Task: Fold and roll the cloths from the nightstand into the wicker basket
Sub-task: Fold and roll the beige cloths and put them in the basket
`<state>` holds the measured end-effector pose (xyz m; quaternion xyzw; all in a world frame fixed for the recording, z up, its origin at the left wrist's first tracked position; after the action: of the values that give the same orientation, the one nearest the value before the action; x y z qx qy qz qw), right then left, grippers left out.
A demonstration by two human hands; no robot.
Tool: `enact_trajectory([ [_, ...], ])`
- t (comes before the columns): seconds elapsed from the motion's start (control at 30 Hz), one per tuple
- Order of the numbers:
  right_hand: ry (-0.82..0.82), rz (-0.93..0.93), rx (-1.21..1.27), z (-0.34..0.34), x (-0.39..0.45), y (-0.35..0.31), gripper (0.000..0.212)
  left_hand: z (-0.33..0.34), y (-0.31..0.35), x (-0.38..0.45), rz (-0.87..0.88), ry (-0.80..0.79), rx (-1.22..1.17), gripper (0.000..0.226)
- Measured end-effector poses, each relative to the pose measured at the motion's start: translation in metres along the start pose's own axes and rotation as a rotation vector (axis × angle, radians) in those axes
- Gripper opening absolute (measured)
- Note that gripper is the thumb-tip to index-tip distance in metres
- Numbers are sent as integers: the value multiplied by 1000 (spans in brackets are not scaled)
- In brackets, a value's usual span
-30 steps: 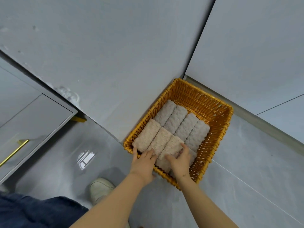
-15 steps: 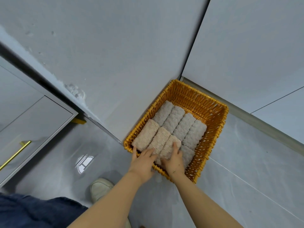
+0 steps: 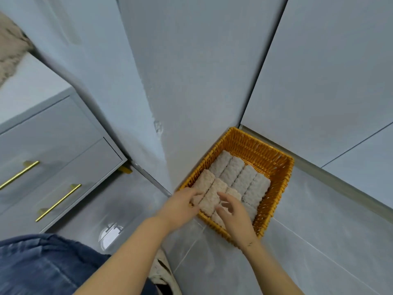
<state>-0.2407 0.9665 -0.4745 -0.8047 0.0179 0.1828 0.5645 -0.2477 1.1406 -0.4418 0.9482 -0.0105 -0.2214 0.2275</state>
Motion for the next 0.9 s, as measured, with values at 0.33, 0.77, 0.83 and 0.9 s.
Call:
enact_trajectory([
  [0.33,-159,-346,63,42,-25,-141,31,-110,-33,-102,-105,389,-178,30],
  [0.77,-520,-674,9,181,-65,-321,28,-224,-130,-272,-274,867,-393,23],
  [0.83,-566,-714,2,207,-69,-342,27,-233,-153,-294,-302,915,-369,23],
  [0.9,-601,-756,-36,234,-70,-359,27,-242,-177,-309,-331,955,-363,23],
])
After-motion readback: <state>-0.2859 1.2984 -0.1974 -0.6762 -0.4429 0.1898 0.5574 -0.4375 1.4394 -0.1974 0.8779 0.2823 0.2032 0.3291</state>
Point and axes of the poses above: each hand's wrist, its own x-axis towards the middle knuckle, its own z-axis out of the palm, y = z × x, the point moved 2 cm from there along x, towards the middle knuckle, and after that the axes turned 14 degrees about x, right-handed, at the moved point
